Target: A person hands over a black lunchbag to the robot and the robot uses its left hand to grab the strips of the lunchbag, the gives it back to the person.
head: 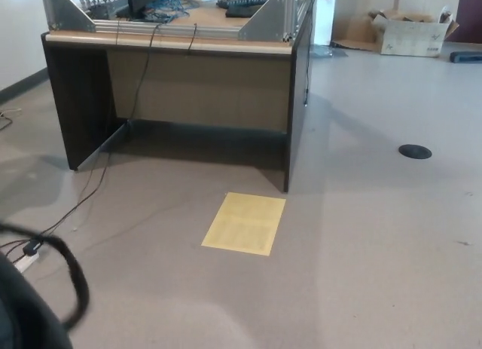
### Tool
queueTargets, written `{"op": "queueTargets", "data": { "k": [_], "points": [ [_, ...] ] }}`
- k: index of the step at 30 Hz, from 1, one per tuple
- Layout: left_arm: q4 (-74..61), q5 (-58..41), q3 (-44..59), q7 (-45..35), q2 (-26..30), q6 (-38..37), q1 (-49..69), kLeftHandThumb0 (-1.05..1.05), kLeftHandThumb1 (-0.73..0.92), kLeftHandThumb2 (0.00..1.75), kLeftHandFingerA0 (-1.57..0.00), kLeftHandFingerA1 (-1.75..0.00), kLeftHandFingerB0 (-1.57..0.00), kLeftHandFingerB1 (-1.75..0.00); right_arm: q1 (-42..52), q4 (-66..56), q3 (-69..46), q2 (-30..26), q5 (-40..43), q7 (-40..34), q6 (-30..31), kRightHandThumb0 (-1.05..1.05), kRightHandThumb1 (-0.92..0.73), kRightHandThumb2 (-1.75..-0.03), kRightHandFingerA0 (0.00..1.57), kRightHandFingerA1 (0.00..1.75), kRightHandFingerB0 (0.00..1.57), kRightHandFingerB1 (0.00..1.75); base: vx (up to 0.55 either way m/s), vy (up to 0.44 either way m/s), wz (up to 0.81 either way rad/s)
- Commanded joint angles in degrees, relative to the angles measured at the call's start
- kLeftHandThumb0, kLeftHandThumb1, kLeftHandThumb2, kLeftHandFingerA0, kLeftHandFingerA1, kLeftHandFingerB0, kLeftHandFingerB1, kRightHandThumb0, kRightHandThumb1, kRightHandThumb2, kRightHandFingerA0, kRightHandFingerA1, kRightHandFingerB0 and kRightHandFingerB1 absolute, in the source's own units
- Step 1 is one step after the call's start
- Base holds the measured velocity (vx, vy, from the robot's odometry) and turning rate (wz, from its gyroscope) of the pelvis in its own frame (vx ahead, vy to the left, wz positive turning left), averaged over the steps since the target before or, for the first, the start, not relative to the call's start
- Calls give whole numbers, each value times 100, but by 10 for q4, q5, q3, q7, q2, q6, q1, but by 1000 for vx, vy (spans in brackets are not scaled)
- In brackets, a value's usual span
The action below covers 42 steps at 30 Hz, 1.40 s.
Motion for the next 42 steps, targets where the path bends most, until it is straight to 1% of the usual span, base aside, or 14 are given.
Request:
{"op": "queueTargets", "data": {
  "k": [1, 7, 21, 25, 26, 29, 30, 32, 33, 34, 36, 37, 38, 42],
  "points": [
    [28, 18, 14, -25, -8, -91, 63, -17, 68, 59, -88, -175, -79, -149, -7, 5, 1, -9, -2, -9, -6, -60, -75, -63, 49, 49, 45, 41, 0, 0, 0],
    [78, 60, 23, -30, -14, -151, 132, -23, 45, 88, -124, -135, -100, -113, -14, 11, 5, -9, -4, -10, -4, -60, -76, -63, 49, 49, 45, 41, 0, 0, 0],
    [96, 127, -53, -26, -24, -186, 143, -17, 64, 57, -100, -175, -77, -172, -16, 12, 4, -9, 1, -11, -6, -59, -75, -62, 50, 49, 47, 41, 0, 0, 0],
    [99, 170, -134, -24, -35, -167, 87, -11, 62, 60, -98, -175, -79, -164, -12, 10, 6, -11, -1, -11, -9, -59, -76, -62, 48, 48, 46, 41, 0, 0, 0],
    [112, 195, -161, -15, -43, -172, 55, -13, 45, 86, -127, -140, -107, -127, -10, 9, 6, -11, -1, -8, -10, -59, -76, -62, 48, 48, 46, 41, 0, 0, 0],
    [122, 260, -198, 10, -57, -148, 9, -18, 64, 57, -96, -175, -75, -168, -10, 8, 7, -10, -2, -11, -10, -59, -76, -63, 49, 48, 46, 41, 0, 0, 0],
    [148, 296, -231, 21, -69, -137, -33, -26, 43, 85, -124, -139, -104, -126, -11, 7, 6, -9, -1, -12, -10, -55, -60, -101, 48, 64, 34, 53, 0, 0, 0],
    [176, 318, -256, 35, -83, -131, -70, -24, 42, 84, -123, -138, -104, -126, -11, 5, 4, -5, 3, -10, -7, -54, -59, -101, 47, 64, 34, 53, 0, 0, 0],
    [198, 325, -271, 40, -91, -125, -92, -20, 62, 59, -91, -173, -78, -160, -11, 3, 1, -3, 8, -6, -5, -56, -75, -62, 50, 50, 48, 42, 0, 0, 0],
    [222, 326, -284, 43, -98, -125, -118, -18, 63, 58, -88, -174, -73, -164, -13, 3, 0, -2, 10, -3, -8, -52, -58, -100, 48, 65, 33, 53, 0, 0, 0],
    [251, 341, -300, 56, -106, -114, -151, -20, 63, 57, -87, -175, -69, -168, -14, 3, 2, -3, 10, 0, -9, -58, -74, -62, 50, 50, 46, 42, 0, 0, 0],
    [264, 353, -308, 60, -108, -106, -167, -22, 64, 57, -86, -175, -66, -171, -14, 4, 2, -2, 9, -1, -12, -56, -59, -100, 48, 64, 35, 53, 0, 0, 0],
    [276, 357, -316, 61, -109, -97, -184, -23, 65, 57, -84, -175, -62, -173, -14, 5, 2, -3, 10, 0, -14, -58, -73, -62, 50, 50, 47, 42, 0, 0, 0],
    [356, 357, -341, 67, -113, -72, -270, -24, 64, 56, -86, -175, -64, -173, -20, 9, -3, -2, 18, 12, -14, -59, -74, -63, 47, 49, 46, 42, 0, 0, 0]
  ]
}}
